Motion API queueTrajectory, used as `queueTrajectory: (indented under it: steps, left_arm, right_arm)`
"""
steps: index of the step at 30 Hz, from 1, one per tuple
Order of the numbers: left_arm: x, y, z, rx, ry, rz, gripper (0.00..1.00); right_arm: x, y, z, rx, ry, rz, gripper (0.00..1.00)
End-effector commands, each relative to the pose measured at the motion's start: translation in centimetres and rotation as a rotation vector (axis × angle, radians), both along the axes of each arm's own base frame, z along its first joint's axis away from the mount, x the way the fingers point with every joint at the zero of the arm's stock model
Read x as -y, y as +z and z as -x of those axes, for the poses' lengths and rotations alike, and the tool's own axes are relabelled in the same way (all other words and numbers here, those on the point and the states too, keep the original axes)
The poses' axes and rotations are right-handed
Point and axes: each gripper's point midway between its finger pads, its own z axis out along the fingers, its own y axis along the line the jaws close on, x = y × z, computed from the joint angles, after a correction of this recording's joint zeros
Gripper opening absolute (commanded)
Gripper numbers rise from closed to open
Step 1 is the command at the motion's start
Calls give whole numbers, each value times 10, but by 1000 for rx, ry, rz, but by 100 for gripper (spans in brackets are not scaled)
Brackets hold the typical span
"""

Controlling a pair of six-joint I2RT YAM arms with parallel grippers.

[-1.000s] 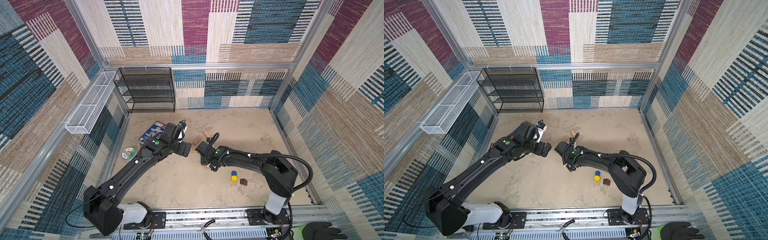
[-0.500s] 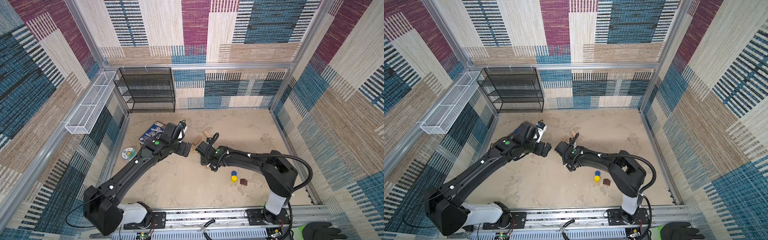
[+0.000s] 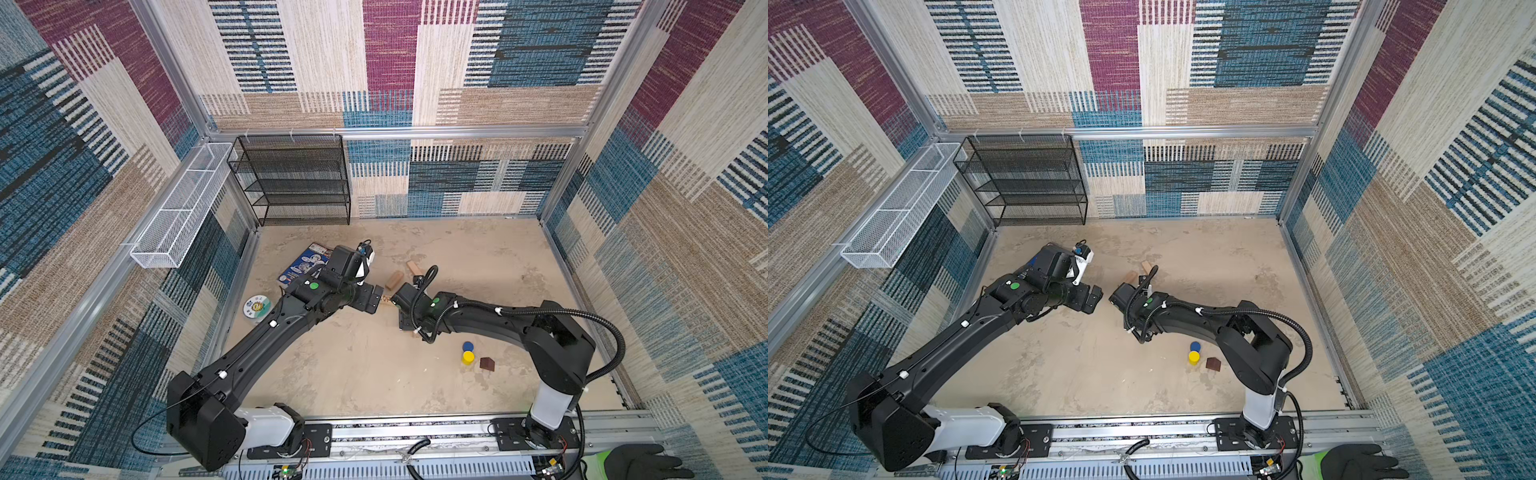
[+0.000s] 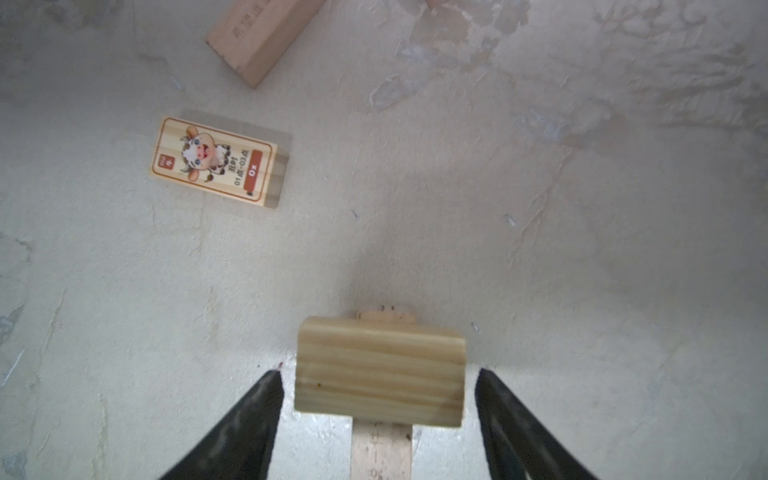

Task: Build the wood block tower

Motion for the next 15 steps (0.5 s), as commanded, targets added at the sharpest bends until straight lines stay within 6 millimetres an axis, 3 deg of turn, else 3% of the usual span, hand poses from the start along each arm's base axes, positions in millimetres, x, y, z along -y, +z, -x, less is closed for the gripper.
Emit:
queueTrajectory:
  steps: [1,15]
  left_arm:
    - [1,0,-1,3,-2,4,98]
    - [-2,2,-2,16,8,-5,98]
  right_arm:
    - [-1,4,-1,8,-8,-12,77]
    - [1,24,-4,37,-13,-18,84]
